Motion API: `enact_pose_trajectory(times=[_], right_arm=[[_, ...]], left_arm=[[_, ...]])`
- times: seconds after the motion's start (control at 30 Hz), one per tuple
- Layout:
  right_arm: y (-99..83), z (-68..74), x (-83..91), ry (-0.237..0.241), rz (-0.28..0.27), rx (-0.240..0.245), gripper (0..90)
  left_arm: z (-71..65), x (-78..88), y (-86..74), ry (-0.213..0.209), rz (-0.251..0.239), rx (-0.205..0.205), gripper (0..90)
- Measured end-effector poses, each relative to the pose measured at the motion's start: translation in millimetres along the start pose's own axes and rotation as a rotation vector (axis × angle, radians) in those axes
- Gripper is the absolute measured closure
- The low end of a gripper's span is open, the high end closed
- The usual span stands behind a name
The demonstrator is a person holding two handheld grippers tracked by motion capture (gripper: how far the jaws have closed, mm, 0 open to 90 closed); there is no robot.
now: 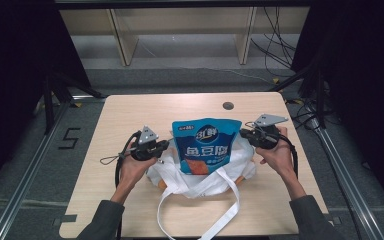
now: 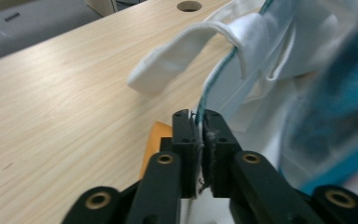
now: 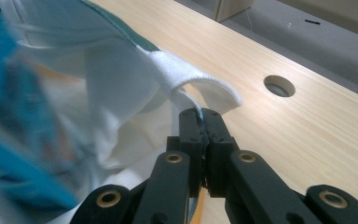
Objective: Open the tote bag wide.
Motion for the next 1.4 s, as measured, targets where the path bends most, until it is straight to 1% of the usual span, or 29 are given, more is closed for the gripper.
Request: enact_pose_trajectory(times=[0.07, 0.1, 0.13, 0.17, 0.2, 0.23, 0.27, 0.3, 0.33, 0.37, 0.43, 0.47, 0.57, 0.6, 0.67, 0.7, 0.73, 0.8, 0.87, 0.9, 0.97, 1.0, 1.03, 1.07, 1.13, 1.17, 1.27, 1.3, 1.4], right_arm=[[-2.1, -7.1, -10.9, -0.007, 0.019, -0.006, 88.7], [-2.1, -7.1, -10.9, -0.007, 0.019, -0.006, 88.7], [-3.9, -10.0, -17.0, -0.011, 0.022, -0.009, 88.7], [-9.7, -13.7, -27.9, -0.022, 0.039, -0.023, 88.7], [-13.5, -15.4, -32.8, -0.019, 0.053, -0.023, 88.7], [-13.5, -15.4, -32.8, -0.019, 0.053, -0.023, 88.7], [-26.0, -16.4, -42.8, -0.010, 0.092, -0.027, 88.7], [-26.0, -16.4, -42.8, -0.010, 0.092, -0.027, 88.7], [-35.2, -14.3, -49.8, 0.005, 0.130, -0.052, 88.7], [-39.7, -12.0, -54.3, 0.005, 0.148, -0.070, 88.7], [-48.4, -10.6, -62.7, 0.002, 0.188, -0.062, 88.8], [-53.1, -9.1, -68.8, -0.004, 0.180, -0.059, 88.8], [-61.6, -3.8, -71.5, 0.018, 0.225, -0.087, 88.9], [-61.8, -5.7, -71.8, 0.017, 0.216, -0.073, 88.8], [-61.1, -5.5, -70.5, 0.020, 0.226, -0.078, 88.5], [-59.8, -5.5, -70.7, 0.009, 0.213, -0.083, 87.8], [-57.8, -7.5, -69.1, 0.004, 0.208, -0.067, 86.1], [-51.5, -10.2, -61.5, 0.000, 0.195, -0.099, 81.6], [-42.7, -13.2, -50.5, 0.007, 0.158, -0.122, 77.0], [-37.9, -15.9, -45.2, -0.001, 0.128, -0.099, 75.4], [-29.1, -14.6, -30.8, 0.012, 0.098, -0.120, 73.8], [-25.0, -13.8, -24.7, 0.013, 0.074, -0.120, 72.8], [-25.0, -13.8, -24.7, 0.013, 0.074, -0.120, 72.8], [-18.3, -7.8, -12.0, 0.034, 0.062, -0.137, 72.4], [-13.2, 0.9, -3.9, 0.054, 0.038, -0.117, 72.4], [-12.7, 4.6, -1.1, 0.067, 0.037, -0.089, 72.5], [-16.3, 21.2, 6.4, 0.118, 0.062, -0.074, 72.6], [-16.3, 21.2, 6.4, 0.118, 0.062, -0.074, 72.6], [-22.1, 38.1, 14.5, 0.159, 0.086, -0.083, 72.5]], left_arm=[[7.3, -13.1, 1.9, -0.010, 0.008, 0.042, 86.2], [7.3, -13.1, 1.9, -0.010, 0.008, 0.042, 86.4], [10.7, -19.1, 2.4, -0.017, 0.018, 0.065, 86.4], [15.7, -31.6, -0.3, -0.042, 0.036, 0.109, 86.5], [18.4, -36.5, -4.4, -0.061, 0.069, 0.119, 86.5], [18.4, -36.5, -4.4, -0.061, 0.069, 0.119, 86.5], [19.7, -44.1, -10.1, -0.066, 0.096, 0.134, 86.6], [20.2, -48.3, -13.4, -0.066, 0.108, 0.136, 86.6], [22.4, -55.9, -18.3, -0.074, 0.127, 0.161, 86.5], [24.5, -58.2, -18.9, -0.071, 0.134, 0.171, 86.5], [26.8, -63.7, -22.2, -0.090, 0.144, 0.201, 86.3], [27.5, -67.3, -26.1, -0.087, 0.148, 0.208, 86.3], [29.7, -69.5, -31.8, -0.103, 0.143, 0.261, 85.7], [29.5, -69.2, -31.8, -0.107, 0.143, 0.271, 85.5], [29.2, -67.0, -28.7, -0.096, 0.148, 0.255, 84.0], [28.2, -65.4, -26.0, -0.079, 0.144, 0.244, 81.9], [26.6, -63.8, -22.4, -0.059, 0.121, 0.260, 78.6], [26.1, -55.4, -17.0, -0.069, 0.112, 0.271, 71.0], [24.8, -44.2, -9.0, -0.067, 0.081, 0.270, 65.6], [23.3, -38.5, -4.2, -0.070, 0.060, 0.272, 64.1], [19.3, -26.3, 4.9, -0.073, 0.013, 0.279, 61.4], [16.5, -20.0, 8.7, -0.073, -0.002, 0.273, 60.7], [16.5, -20.0, 8.7, -0.073, -0.002, 0.273, 59.7], [8.3, -8.6, 13.8, -0.083, -0.018, 0.255, 60.9], [-0.6, 2.1, 14.0, -0.095, -0.011, 0.232, 62.5], [-6.0, 6.7, 12.4, -0.113, -0.011, 0.229, 64.4], [-22.0, 18.2, 3.3, -0.165, 0.000, 0.228, 66.3], [-22.0, 18.2, 3.3, -0.165, 0.000, 0.228, 66.5], [-38.2, 30.6, -10.3, -0.201, 0.020, 0.215, 68.0]])
Point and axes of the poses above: each handheld gripper's, and its own axes: x roughly backward along the jaws, y roughly out of its top, z roughly to its left, the point moved 5 cm from there along -x, roughly forward along the jaws, and after that the axes turned 4 degrees about x, right-handed, at the moved point
